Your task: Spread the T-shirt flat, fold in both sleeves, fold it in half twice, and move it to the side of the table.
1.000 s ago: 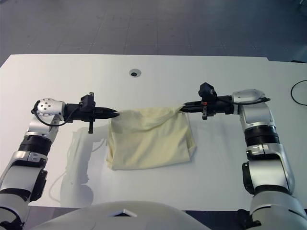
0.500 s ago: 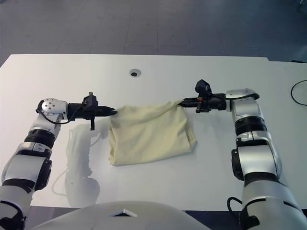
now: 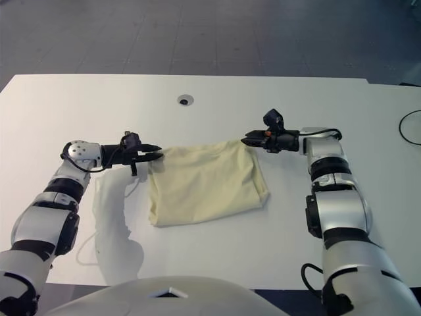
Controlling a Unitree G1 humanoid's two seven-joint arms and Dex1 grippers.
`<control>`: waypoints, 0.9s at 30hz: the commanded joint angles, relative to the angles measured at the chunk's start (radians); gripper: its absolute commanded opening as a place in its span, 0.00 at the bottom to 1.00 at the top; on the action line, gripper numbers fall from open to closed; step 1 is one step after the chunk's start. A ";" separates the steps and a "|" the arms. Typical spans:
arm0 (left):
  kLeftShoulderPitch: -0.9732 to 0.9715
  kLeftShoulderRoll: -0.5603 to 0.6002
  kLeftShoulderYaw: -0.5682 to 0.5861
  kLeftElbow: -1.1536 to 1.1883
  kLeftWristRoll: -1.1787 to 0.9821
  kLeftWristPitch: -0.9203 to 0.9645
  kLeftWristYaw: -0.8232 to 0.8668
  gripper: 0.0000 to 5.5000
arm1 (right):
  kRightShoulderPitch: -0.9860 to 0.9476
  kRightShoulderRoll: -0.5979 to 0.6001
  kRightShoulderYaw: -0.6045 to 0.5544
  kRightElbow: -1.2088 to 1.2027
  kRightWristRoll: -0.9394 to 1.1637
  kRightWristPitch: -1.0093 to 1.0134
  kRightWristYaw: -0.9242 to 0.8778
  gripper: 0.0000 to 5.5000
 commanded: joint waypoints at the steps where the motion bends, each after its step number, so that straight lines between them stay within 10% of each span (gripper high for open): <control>1: -0.033 0.030 0.044 -0.002 -0.003 -0.034 0.064 0.32 | -0.026 -0.018 -0.053 -0.019 0.018 0.010 -0.052 0.42; 9: 0.118 0.012 0.096 -0.323 -0.157 -0.004 -0.025 0.57 | 0.213 -0.070 -0.094 -0.518 0.130 0.094 0.035 0.66; 19: 0.411 -0.034 -0.035 -0.822 -0.224 0.236 -0.025 0.41 | 0.607 -0.174 -0.087 -1.162 0.253 0.301 0.087 0.39; 27: 0.523 -0.022 -0.120 -0.845 -0.149 0.236 -0.014 0.61 | 0.744 -0.232 0.005 -1.228 0.238 0.297 0.118 0.16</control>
